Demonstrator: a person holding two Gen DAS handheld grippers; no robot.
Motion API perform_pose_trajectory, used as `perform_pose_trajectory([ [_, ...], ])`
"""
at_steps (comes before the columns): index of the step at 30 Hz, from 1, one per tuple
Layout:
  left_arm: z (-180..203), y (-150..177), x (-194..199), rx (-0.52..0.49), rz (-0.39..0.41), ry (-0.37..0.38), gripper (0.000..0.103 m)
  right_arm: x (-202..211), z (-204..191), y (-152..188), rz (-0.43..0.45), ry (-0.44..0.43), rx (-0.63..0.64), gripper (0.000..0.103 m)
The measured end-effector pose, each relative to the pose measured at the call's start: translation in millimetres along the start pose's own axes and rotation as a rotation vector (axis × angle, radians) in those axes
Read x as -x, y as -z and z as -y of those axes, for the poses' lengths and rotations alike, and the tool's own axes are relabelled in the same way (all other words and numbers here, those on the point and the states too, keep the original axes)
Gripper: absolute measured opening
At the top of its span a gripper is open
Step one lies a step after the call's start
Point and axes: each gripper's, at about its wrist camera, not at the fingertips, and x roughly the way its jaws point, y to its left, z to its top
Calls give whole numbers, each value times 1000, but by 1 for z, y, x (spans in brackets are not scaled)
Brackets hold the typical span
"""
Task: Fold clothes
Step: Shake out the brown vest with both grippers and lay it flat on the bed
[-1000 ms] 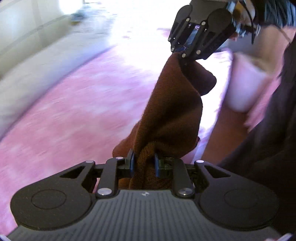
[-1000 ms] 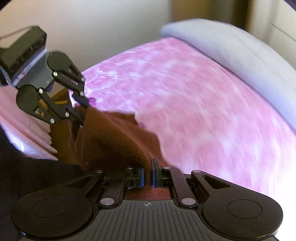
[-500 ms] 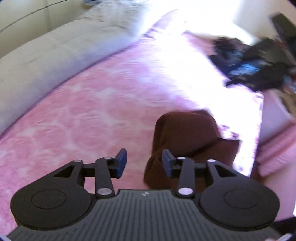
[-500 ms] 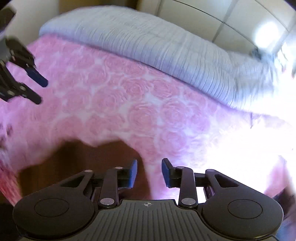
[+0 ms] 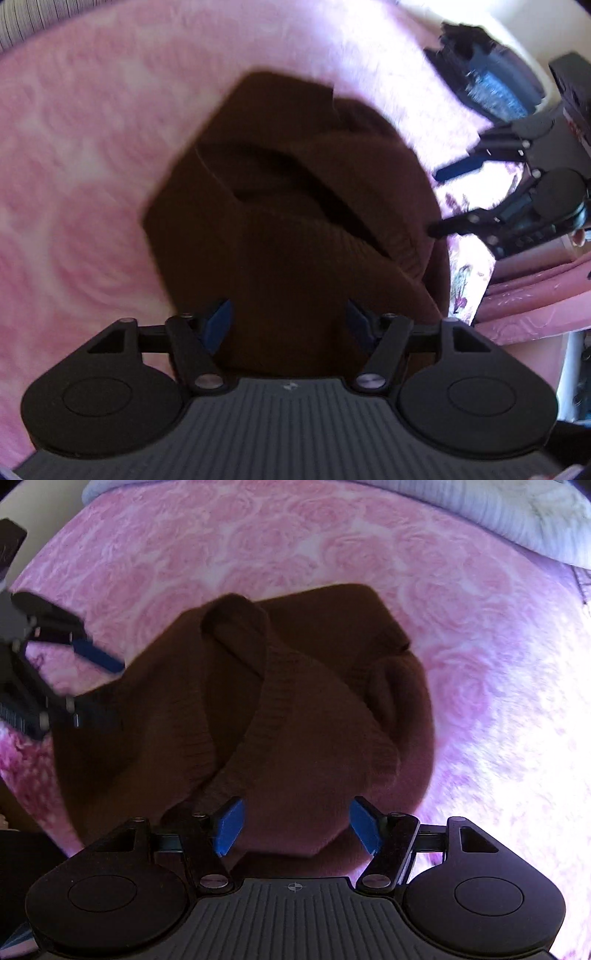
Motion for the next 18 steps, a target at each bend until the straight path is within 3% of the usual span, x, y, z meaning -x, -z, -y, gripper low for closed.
perform_pose_trajectory([
  [2, 3, 4, -18, 15, -54, -71, 3, -19, 13, -6, -2, -27, -9, 67],
  [3, 1, 6, -20, 37, -60, -102, 0, -28, 20, -8, -3, -43, -15, 67],
  [4, -3, 7, -20, 62, -61, -131, 0, -34, 30, -11, -3, -104, -51, 60],
  [5, -5, 8, -11, 85, -40, -154, 0, -39, 40, -13, -3, -165, -87, 23],
  [6, -8, 8, 0, 106, -14, -176, 0, -42, 50, -17, -2, -203, -109, 13],
  [7, -11, 9, 14, 124, 11, -201, 0, -36, 61, -19, 2, -233, -117, 12],
  [8, -14, 9, 24, 144, 29, -212, 0, -26, 72, -19, 16, -255, -119, 3],
  [9, -18, 8, 33, 173, 35, -218, 1, -16, 83, -19, 31, -278, -122, 3],
  [10, -20, 6, 35, 197, 35, -227, 10, -6, 94, -19, 45, -300, -124, 3],
  [11, -22, 4, 36, 220, 35, -237, 37, 1, 104, -20, 56, -309, -125, 3],
  [13, -22, 0, 22, 205, 15, -252, 70, 11, 124, -21, 77, -325, -123, 3],
  [15, -21, -2, 10, 193, -10, -259, 61, 13, 137, -25, 94, -338, -108, 3],
  [16, -21, -2, 6, 194, -25, -256, 20, 12, 142, -28, 102, -342, -97, 3],
  [17, -21, -1, 2, 196, -39, -253, 7, 12, 145, -30, 104, -348, -90, 2],
  [18, -22, -1, -2, 197, -54, -251, 6, 12, 147, -32, 104, -355, -86, 2],
])
